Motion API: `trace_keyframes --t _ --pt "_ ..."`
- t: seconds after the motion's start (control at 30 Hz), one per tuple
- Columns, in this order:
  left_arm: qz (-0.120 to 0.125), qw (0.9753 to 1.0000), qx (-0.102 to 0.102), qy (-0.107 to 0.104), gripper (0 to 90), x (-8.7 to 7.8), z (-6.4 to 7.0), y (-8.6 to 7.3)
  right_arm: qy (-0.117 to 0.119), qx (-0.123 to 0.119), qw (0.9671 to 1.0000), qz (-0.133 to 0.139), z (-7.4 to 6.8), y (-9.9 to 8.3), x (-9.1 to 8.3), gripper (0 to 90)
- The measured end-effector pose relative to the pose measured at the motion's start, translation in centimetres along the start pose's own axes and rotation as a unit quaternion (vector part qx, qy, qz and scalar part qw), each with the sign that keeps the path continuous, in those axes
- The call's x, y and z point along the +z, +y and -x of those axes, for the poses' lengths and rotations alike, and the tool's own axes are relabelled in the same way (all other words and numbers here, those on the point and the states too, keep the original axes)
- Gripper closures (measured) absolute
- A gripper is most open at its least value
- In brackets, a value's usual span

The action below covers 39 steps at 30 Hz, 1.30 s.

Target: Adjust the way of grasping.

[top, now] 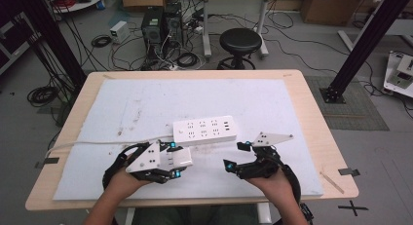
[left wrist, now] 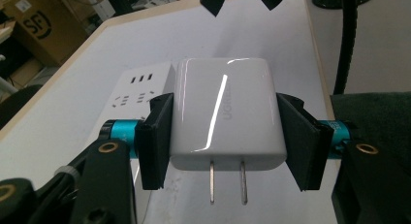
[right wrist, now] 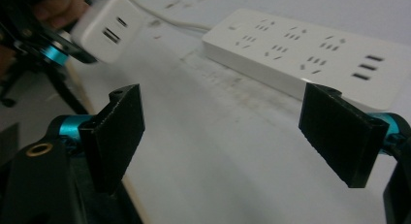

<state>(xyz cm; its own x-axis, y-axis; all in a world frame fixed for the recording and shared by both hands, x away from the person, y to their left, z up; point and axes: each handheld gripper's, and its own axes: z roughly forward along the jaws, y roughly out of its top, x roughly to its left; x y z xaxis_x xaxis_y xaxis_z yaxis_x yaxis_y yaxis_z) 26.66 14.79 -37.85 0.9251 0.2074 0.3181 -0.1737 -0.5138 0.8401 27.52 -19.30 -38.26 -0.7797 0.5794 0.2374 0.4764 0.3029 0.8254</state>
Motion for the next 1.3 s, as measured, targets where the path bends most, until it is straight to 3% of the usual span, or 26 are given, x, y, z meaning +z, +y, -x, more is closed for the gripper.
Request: trace_keyframes --t 0.13,0.27,0.43,0.6,0.73,0.83,0.97,1.03,1.13,1.2,1.23,1.3 --pt "0.001 0.9991 0.042 0.005 42.4 1.0 0.9 0.5 0.040 0.017 0.9991 0.003 -0.6 0.0 0.7 16.8" --pt "0.004 0.9976 0.067 0.019 42.4 1.7 1.5 0.8 0.079 0.039 0.9961 0.010 -1.3 0.1 1.2 16.8" --pt "0.007 0.9954 0.091 0.029 42.4 2.3 2.2 0.9 0.124 0.067 0.9898 0.021 -1.5 0.2 2.0 16.8" --pt "0.011 0.9909 0.128 0.039 42.4 2.7 3.0 1.4 0.149 0.081 0.9854 0.020 -1.6 0.0 3.0 16.8" --pt "0.017 0.9891 0.140 0.043 42.4 3.0 3.4 1.6 0.179 0.104 0.9781 0.020 -1.6 -0.1 3.9 16.9" --pt "0.019 0.9879 0.147 0.044 42.4 3.1 3.5 1.9 0.193 0.110 0.9749 0.023 -1.6 -0.1 4.4 17.5" --pt "0.027 0.9871 0.151 0.044 42.4 3.2 3.6 2.2 0.218 0.116 0.9686 0.024 -1.6 -0.2 5.0 26.4" --pt "0.030 0.9870 0.152 0.043 42.4 3.3 3.7 2.2 0.235 0.122 0.9640 0.026 -1.6 -0.2 5.3 32.4" --pt "0.030 0.9864 0.156 0.044 42.4 3.4 3.7 2.3 0.252 0.129 0.9584 0.034 -1.6 -0.4 5.6 45.1" --pt "0.031 0.9859 0.158 0.046 42.4 3.4 3.7 2.2 0.262 0.132 0.9556 0.032 -1.4 -0.5 5.7 54.1" --pt "0.031 0.9856 0.160 0.045 42.4 3.3 3.7 2.2 0.261 0.131 0.9558 0.033 -1.4 -0.5 5.8 58.1" --pt "0.028 0.9848 0.165 0.045 42.4 3.4 3.8 2.2 0.266 0.140 0.9532 0.032 -1.3 -0.6 5.9 59.5"
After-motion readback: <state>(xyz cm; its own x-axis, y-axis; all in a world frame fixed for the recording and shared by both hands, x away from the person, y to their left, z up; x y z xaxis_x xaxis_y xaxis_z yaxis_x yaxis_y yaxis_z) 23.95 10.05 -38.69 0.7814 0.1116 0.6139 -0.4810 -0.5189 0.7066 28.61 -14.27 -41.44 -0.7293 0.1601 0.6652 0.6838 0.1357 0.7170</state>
